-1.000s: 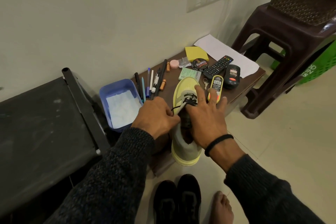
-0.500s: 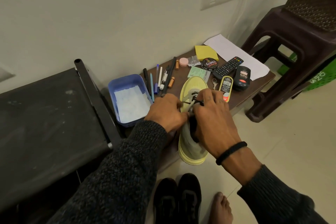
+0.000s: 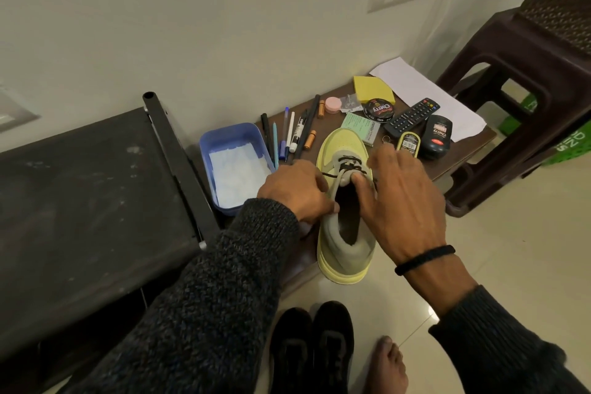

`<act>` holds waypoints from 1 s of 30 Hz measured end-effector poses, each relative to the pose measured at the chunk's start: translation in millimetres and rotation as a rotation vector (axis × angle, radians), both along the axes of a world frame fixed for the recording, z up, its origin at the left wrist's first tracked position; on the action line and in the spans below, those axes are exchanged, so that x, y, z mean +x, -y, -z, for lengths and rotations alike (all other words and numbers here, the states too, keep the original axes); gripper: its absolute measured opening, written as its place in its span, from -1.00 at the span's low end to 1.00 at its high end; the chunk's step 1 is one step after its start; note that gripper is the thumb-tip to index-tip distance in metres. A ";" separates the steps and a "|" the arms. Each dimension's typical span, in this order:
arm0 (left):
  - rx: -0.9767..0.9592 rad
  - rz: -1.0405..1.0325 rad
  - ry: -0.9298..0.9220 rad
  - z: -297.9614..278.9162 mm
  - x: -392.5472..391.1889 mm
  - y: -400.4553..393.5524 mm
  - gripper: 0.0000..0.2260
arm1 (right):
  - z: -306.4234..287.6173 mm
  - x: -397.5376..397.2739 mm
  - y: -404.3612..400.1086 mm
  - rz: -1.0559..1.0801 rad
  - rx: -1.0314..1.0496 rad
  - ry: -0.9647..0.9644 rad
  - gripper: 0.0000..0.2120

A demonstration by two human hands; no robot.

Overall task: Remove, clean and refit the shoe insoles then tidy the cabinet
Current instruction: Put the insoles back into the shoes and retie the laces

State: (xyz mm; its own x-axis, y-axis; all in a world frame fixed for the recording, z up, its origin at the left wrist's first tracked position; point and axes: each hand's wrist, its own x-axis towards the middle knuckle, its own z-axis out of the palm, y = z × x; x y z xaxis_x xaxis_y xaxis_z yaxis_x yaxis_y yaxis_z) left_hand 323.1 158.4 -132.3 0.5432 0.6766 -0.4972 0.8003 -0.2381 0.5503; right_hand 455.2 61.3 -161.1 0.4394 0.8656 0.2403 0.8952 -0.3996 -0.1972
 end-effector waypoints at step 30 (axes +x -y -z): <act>-0.068 -0.450 0.602 20.6 25.1 -8.1 -0.82 | -14.3 40.3 10.2 0.232 -0.198 -1.143 -0.74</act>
